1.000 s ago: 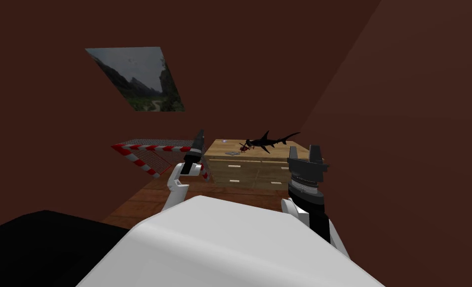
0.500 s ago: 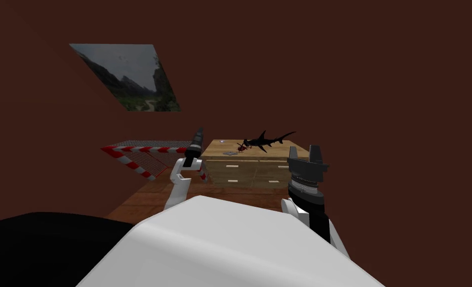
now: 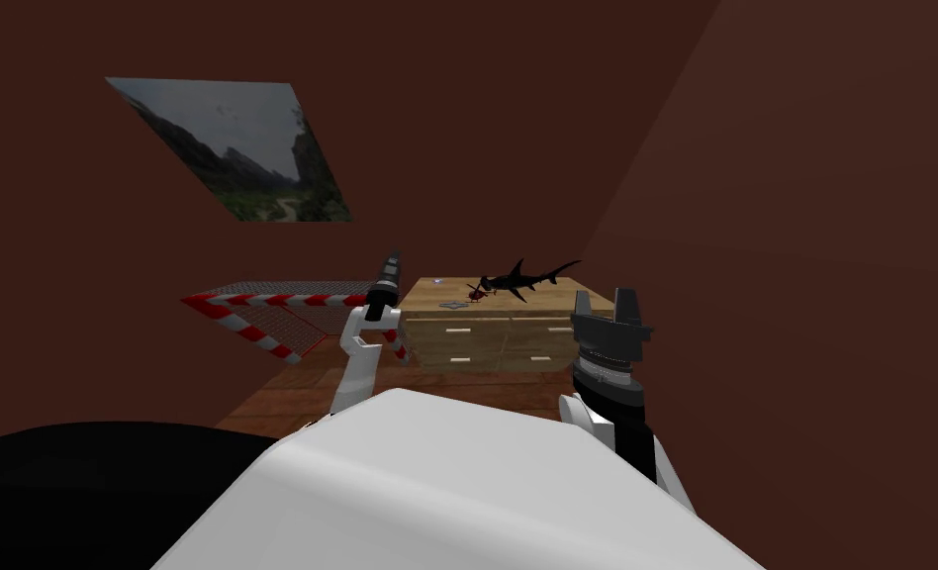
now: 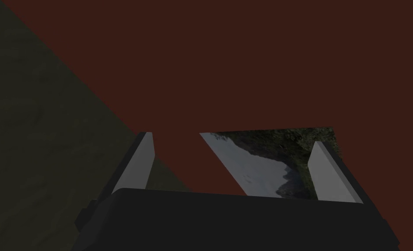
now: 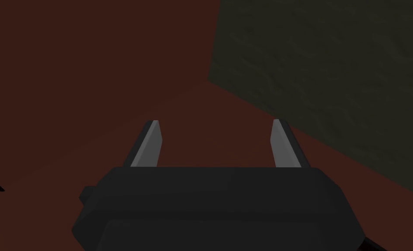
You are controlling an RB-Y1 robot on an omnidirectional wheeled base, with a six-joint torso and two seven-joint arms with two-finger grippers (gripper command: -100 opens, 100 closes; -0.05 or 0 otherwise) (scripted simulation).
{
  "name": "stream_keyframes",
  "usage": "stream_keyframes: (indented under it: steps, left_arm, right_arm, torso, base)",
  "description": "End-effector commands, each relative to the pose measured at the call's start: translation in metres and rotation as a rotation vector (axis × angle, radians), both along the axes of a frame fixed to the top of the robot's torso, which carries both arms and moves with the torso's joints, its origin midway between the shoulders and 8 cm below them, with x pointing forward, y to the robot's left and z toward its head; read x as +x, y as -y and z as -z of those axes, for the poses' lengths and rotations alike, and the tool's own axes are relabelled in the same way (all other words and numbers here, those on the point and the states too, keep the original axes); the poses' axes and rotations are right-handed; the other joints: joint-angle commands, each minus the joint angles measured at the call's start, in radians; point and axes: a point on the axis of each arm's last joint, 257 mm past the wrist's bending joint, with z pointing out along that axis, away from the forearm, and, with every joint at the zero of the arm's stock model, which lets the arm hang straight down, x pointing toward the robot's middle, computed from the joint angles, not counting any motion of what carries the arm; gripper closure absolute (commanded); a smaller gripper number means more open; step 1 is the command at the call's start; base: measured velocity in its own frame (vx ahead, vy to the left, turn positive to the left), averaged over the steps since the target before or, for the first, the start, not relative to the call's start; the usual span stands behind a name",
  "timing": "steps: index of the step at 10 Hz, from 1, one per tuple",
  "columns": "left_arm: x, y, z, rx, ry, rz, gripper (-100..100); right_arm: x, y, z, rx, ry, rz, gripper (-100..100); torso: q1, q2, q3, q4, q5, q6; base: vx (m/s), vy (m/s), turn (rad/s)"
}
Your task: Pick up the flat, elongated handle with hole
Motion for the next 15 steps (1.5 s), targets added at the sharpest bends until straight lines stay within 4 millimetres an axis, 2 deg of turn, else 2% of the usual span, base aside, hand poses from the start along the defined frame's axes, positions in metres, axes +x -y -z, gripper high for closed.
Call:
stream_keyframes:
  steps: [1,2,3,5,6,8,9,11,12,14,15]
  left_arm:
    - [0.007,-0.010,0.002,-0.020,-0.025,-0.030,-100]
    - [0.008,-0.012,0.006,-0.029,-0.041,-0.038,-100]
    - [0.013,-0.026,-0.001,-0.042,-0.045,-0.075,-100]
    - [0.016,-0.031,0.007,-0.064,-0.080,-0.092,-100]
    - [0.020,-0.044,0.003,-0.085,-0.090,-0.128,-100]
    - [0.022,-0.049,0.011,-0.107,-0.122,-0.143,-100]
    - [0.027,-0.060,0.006,-0.129,-0.125,-0.173,-100]
    - [0.027,-0.066,0.018,-0.156,-0.168,-0.192,-100]
    - [0.031,-0.078,0.016,-0.182,-0.178,-0.220,-100]
    - [0.031,-0.082,0.028,-0.209,-0.219,-0.238,-100]
    - [0.035,-0.092,0.028,-0.242,-0.233,-0.263,-100]
  right_arm:
    - [0.000,0.000,0.000,0.000,0.000,0.000,0]
    - [0.000,0.000,0.000,0.000,0.000,0.000,0]
    - [0.000,0.000,0.000,0.000,0.000,0.000,0]
    - [0.000,0.000,0.000,0.000,0.000,0.000,0]
    - [0.000,0.000,0.000,0.000,0.000,0.000,0]
    - [0.000,0.000,0.000,0.000,0.000,0.000,0]
    - [0.000,0.000,0.000,0.000,0.000,0.000,0]
    - [0.000,0.000,0.000,0.000,0.000,0.000,0]
    - [0.000,0.000,0.000,0.000,0.000,0.000,0]
    - [0.000,0.000,0.000,0.000,0.000,0.000,0]
    - [0.000,0.000,0.000,0.000,0.000,0.000,0]
  torso:
    - [0.000,0.000,0.000,0.000,0.000,0.000]
    - [0.000,0.000,0.000,0.000,0.000,0.000]
    - [0.001,0.000,0.000,0.000,0.000,-0.001]
    - [0.000,0.000,0.000,0.000,0.000,0.000]
    - [0.001,0.000,0.000,0.000,0.000,-0.001]
    - [0.000,0.000,0.000,0.000,0.000,0.000]
    - [0.001,0.000,0.000,0.000,0.000,-0.001]
    - [0.001,0.000,0.000,0.000,0.000,-0.001]
    - [0.001,0.000,0.000,0.000,0.000,-0.001]
    - [0.001,0.000,0.000,0.000,0.000,-0.001]
    - [0.001,0.000,0.000,0.000,0.000,-0.001]
  base:
    - [0.005,-0.017,-0.084]
    - [0.002,-0.007,0.007]
    - [0.002,-0.020,-0.125]
    - [0.005,-0.010,-0.028]
    - [0.006,-0.015,-0.112]
    - [0.004,-0.005,-0.040]
    - [0.007,-0.010,-0.156]
    - [0.006,-0.005,-0.026]
    - [0.009,-0.007,-0.126]
    - [0.005,-0.001,-0.049]
    - [0.009,-0.003,-0.128]
